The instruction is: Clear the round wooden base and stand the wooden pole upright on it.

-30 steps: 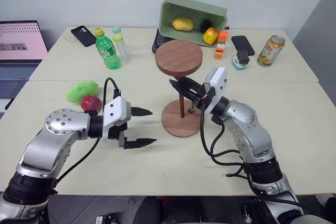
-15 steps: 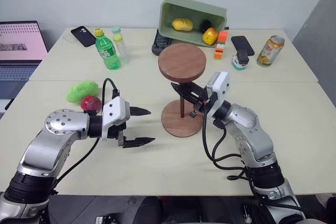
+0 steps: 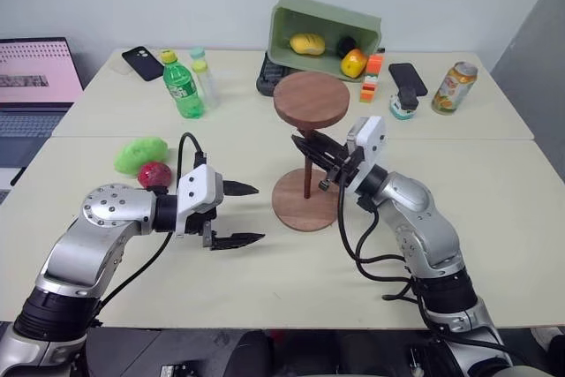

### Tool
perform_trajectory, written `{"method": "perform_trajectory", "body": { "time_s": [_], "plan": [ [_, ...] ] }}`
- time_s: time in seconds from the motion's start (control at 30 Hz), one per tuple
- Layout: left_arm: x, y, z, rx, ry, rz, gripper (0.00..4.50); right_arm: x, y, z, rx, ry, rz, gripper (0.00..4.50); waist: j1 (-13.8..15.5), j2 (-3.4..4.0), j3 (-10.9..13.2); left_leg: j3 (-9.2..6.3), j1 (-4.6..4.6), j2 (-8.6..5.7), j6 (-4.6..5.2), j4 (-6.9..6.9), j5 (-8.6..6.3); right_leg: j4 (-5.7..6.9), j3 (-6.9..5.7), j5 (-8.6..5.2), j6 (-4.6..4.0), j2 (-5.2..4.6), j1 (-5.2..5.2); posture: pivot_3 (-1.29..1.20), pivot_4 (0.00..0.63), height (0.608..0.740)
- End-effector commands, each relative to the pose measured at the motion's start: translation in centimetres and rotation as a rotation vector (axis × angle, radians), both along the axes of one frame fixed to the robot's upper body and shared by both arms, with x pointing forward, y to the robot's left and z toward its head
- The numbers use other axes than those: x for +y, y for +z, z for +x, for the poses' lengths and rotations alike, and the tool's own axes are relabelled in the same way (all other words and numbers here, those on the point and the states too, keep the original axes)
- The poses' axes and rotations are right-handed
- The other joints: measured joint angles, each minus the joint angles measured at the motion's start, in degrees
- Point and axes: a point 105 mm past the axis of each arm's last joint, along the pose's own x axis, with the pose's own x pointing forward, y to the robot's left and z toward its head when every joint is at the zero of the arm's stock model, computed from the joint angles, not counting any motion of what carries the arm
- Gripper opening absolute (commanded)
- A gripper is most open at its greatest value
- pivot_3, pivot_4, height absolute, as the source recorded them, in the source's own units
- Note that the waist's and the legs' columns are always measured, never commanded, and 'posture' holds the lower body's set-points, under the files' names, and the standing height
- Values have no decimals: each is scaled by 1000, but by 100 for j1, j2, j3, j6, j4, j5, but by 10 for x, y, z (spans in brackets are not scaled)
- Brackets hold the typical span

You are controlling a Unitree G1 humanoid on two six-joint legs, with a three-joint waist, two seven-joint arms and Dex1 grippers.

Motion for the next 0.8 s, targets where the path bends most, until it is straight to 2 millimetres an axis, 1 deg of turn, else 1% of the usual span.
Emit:
{"method": "perform_trajectory", "body": {
  "time_s": [0.03,0.07,0.13,0.2,0.3,0.5,0.57,0.6,0.63,0.73,0.77,0.8],
  "plan": [
    [-3,6,1,-33,-15,2,4500,-9,-45,8,161,-54,-103,246,11,1,-1,-1,8,-1,1,0,0,-2,-1,0,0,1,10,0,150,740],
    [-4,6,1,-32,-15,1,4500,-9,-47,7,174,-55,-110,246,20,2,0,-4,19,-1,1,-1,-1,-8,-4,-1,0,1,27,0,150,740],
    [-4,6,1,-32,-16,1,4500,-9,-52,9,204,-71,-112,246,35,3,-1,-12,82,0,4,-16,-3,-41,-12,-2,-1,3,96,0,150,740],
    [-5,6,1,-33,-16,1,4500,-11,-55,11,218,-84,-114,246,54,3,-1,-13,104,0,5,-22,-3,-54,-13,-2,-2,13,123,0,150,740],
    [-4,6,1,-34,-13,1,4500,-11,-53,12,216,-88,-120,246,88,3,-2,-10,161,-1,6,-44,-4,-78,-10,-3,-2,14,180,0,150,740],
    [-4,6,1,-39,-11,-3,4500,-6,-43,7,184,-56,-121,246,93,2,-2,-8,165,0,5,-51,-4,-79,-7,-3,-2,13,180,0,150,740],
    [-4,6,2,-41,-11,-5,4500,-3,-39,5,168,-47,-118,947,94,2,-2,-8,165,0,6,-54,-4,-82,-8,-4,-2,13,180,0,150,740],
    [-4,6,2,-42,-11,-6,4500,-3,-37,4,160,-43,-118,968,94,-1,-2,-8,165,0,6,-54,-4,-82,-7,-3,-2,13,179,0,150,740],
    [-4,7,3,-43,-11,-7,4500,-2,-36,3,158,-37,-118,1310,96,0,4,-9,164,1,5,-56,-4,-84,-9,-3,-2,13,178,0,150,740],
    [-3,7,4,-46,-11,-13,4500,-1,-33,0,146,-23,-124,2101,87,16,20,1,139,0,5,-56,-4,-80,1,-3,-2,12,148,0,150,740],
    [-2,7,4,-48,-11,-15,4500,-1,-32,-1,142,-19,-126,2218,85,16,20,3,129,0,5,-56,-4,-79,3,-3,-2,12,136,0,150,740],
    [-2,7,4,-48,-11,-17,4500,-1,-32,-2,140,-15,-129,2550,85,16,20,0,118,3,5,-56,-4,-79,0,-3,-2,12,127,0,150,740]
  ]
}}
